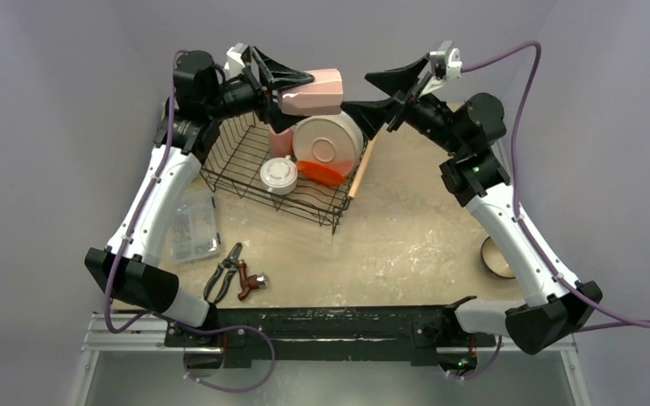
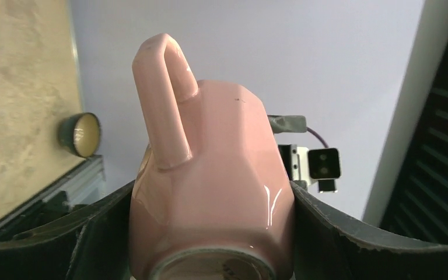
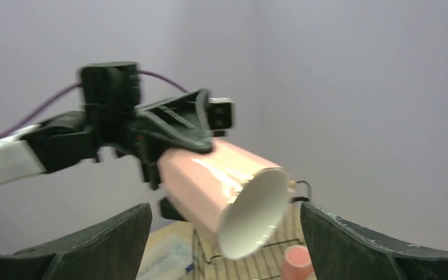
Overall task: Load the mixed dishes into the dish rack
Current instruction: Turn the cup upside down in the dish rack.
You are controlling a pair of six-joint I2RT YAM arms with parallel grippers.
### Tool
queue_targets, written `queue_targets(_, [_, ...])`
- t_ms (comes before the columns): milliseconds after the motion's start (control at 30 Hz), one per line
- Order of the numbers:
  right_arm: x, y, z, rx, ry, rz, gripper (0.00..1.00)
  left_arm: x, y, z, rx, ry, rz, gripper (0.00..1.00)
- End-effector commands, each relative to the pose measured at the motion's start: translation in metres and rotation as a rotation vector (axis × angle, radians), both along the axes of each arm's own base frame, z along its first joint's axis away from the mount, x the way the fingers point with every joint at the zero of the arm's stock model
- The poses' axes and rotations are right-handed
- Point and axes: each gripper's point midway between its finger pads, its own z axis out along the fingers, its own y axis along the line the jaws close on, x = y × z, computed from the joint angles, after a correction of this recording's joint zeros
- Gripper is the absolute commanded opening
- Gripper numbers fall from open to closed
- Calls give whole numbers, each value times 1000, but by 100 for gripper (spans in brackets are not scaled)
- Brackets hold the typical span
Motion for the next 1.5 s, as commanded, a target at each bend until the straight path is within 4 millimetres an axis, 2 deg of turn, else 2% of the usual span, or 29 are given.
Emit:
queue_targets(0, [42, -50, -13, -82, 113, -399, 99, -30, 25, 35, 237, -317, 67, 0])
queue_targets(133, [53, -89, -35, -140, 216, -580, 99, -17, 54, -11, 583, -351, 153, 0])
queue_targets(200, [50, -102, -42, -144, 240, -621, 99, -8, 70, -30, 714, -364, 204, 0])
queue_targets(267, [41, -112, -41, -122, 237, -651, 99, 3, 87, -48, 841, -369, 254, 0])
queue_targets(433, [26, -122, -41, -94, 249, -677, 99, 39, 127, -82, 1113, -364, 376, 0])
queue_targets(667, [15, -133, -58, -194, 282, -711, 99, 83, 158, -111, 1380, -360, 392, 0])
queue_targets(900, [0, -146, -68, -230, 301, -747, 99, 122, 173, -151, 1548, -345, 351, 0])
queue_targets(1467, [2, -148, -74, -296, 332, -756, 99, 202, 193, -228, 1678, -291, 368, 0])
